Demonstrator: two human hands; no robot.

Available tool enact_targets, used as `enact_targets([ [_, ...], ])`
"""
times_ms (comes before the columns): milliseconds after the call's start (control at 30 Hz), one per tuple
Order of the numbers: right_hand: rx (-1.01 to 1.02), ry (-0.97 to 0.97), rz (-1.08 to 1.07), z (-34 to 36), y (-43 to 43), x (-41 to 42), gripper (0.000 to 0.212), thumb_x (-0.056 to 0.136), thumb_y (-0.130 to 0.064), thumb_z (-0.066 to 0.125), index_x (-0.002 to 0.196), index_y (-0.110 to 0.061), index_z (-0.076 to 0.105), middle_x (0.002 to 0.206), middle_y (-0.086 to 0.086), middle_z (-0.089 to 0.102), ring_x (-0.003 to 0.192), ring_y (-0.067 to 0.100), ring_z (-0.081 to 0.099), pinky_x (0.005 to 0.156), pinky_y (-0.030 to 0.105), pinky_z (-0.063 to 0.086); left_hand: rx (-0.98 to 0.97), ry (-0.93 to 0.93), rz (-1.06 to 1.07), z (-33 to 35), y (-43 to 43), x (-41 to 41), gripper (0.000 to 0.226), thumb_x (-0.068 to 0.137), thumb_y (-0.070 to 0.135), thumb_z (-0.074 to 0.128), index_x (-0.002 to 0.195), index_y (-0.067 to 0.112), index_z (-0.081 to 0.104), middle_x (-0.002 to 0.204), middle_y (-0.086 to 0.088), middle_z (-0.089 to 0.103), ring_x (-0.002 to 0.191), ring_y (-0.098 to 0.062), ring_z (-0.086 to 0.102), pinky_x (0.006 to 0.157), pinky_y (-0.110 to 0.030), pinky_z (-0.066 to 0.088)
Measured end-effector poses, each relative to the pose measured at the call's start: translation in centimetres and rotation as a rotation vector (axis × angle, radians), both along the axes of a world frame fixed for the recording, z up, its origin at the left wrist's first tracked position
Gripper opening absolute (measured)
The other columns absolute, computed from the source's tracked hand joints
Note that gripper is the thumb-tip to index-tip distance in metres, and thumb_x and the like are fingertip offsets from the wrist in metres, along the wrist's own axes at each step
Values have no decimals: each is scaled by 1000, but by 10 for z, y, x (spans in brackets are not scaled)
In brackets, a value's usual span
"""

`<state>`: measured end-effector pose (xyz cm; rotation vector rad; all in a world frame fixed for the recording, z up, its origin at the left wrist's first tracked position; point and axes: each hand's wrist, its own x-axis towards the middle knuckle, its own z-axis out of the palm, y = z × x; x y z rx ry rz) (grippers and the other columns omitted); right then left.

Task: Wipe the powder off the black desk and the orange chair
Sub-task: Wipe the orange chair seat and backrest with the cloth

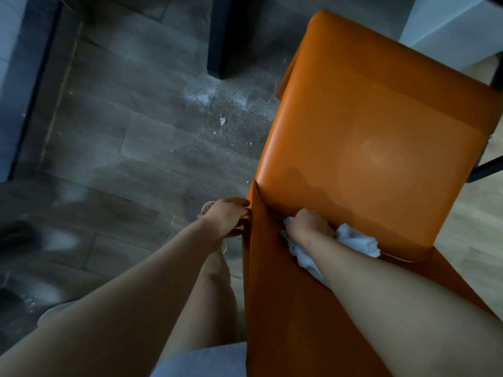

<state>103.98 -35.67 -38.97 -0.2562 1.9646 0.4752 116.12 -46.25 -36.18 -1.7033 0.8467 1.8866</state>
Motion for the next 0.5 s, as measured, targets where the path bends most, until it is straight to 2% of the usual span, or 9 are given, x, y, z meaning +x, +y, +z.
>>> enact_targets([
  [67,-11,17,-105,-7,-5,4,29,93,-32,46,93,-11,67,103,10,65,99,32,59,91,45,47,20,21,43,-4,3,4,37,96,7,43,132,12,52,125,-15,59,116,-26,57,101,-41,47],
  [200,-9,107,-283,-21,-7,10,34,92,-26,40,102,-8,67,99,11,66,89,31,61,78,36,47,21,46,134,-8,8,11,35,97,5,36,129,14,49,122,-10,58,110,-26,59,94,-41,49],
  [300,-21,93,-227,-18,-16,12,29,93,-19,43,104,-4,65,107,16,64,99,35,60,84,37,48,42,54,187,-8,6,10,28,98,1,33,110,18,51,104,-5,58,92,-21,58,76,-32,49],
  [400,-30,65,-237,-20,-25,13,26,94,-16,44,106,-3,63,114,17,62,106,35,58,89,37,46,62,64,153,-8,5,10,31,97,-1,33,91,21,53,93,-3,58,86,-19,56,74,-31,48],
  [500,-44,56,-241,-20,-33,15,24,95,-17,45,104,-3,62,114,17,62,107,35,58,89,37,44,64,59,133,-9,5,9,27,96,-1,36,102,18,53,96,-8,60,90,-20,56,79,-34,49],
])
